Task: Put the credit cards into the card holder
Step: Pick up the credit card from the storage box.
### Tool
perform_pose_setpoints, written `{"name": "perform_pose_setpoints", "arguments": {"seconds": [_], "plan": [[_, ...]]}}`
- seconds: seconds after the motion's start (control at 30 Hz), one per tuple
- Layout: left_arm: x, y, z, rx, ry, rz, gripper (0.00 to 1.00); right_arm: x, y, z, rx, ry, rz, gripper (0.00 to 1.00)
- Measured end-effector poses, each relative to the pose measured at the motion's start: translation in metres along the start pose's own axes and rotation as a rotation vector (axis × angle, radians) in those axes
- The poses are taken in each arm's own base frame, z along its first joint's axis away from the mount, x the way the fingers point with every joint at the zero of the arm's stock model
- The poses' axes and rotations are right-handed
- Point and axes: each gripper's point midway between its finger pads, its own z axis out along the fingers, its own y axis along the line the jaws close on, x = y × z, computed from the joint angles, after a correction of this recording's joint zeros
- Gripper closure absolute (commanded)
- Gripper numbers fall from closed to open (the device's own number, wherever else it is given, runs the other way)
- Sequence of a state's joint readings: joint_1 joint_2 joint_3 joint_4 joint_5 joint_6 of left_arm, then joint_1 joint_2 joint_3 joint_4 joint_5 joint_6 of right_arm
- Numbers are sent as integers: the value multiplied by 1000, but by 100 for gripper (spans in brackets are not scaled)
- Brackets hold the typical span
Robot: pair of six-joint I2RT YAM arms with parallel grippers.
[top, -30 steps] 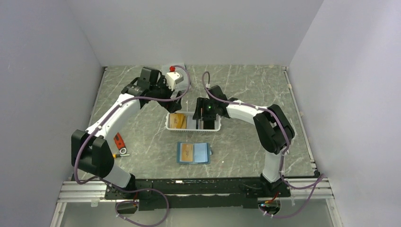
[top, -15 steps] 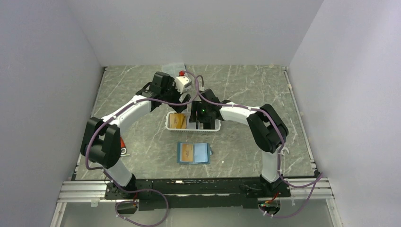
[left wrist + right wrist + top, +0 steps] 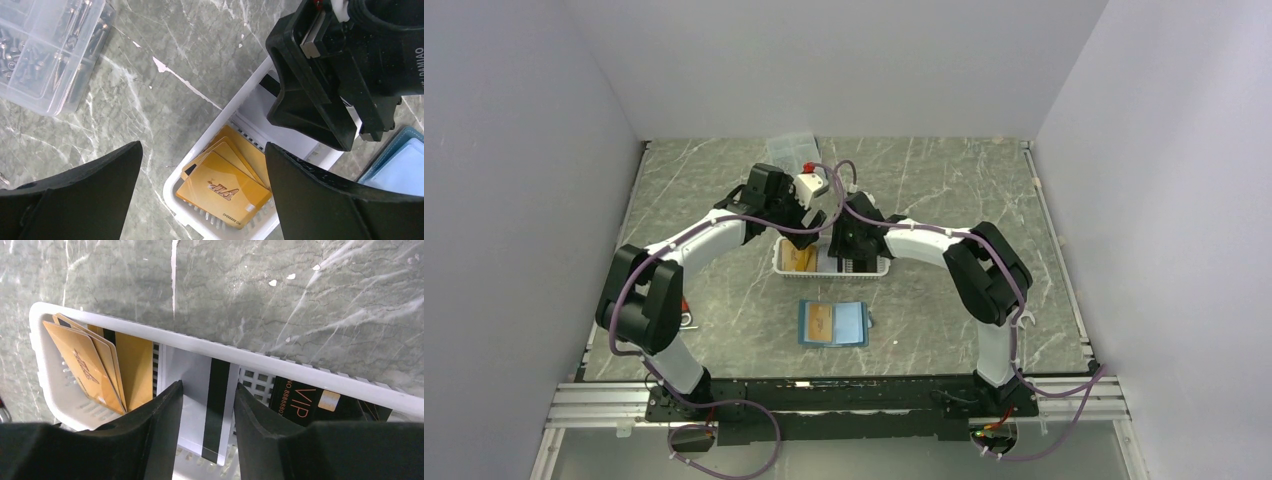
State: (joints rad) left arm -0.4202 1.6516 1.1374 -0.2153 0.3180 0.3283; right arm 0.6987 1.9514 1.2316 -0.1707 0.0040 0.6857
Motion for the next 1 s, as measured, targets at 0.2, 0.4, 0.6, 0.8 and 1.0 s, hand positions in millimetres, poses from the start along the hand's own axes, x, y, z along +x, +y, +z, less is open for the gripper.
{"name": "perform_pose_setpoints", "arguments": {"seconds": [0.2, 0.4, 0.6, 0.8, 1.0], "plan": [[-1, 0, 0, 6, -4, 16, 1, -2, 2, 1, -4, -33, 33, 67], [0, 1, 0, 5, -2, 44, 1, 1, 0, -4, -29, -64, 52, 73], [2, 0, -1, 8, 6, 48, 1, 5, -3, -11, -37, -74, 60, 78], [4, -1, -1, 12, 13, 45, 1, 8, -5, -16, -47, -81, 63, 81], [9, -3, -2, 28, 29, 30, 1, 7, -8, -24, -62, -94, 70, 82]]}}
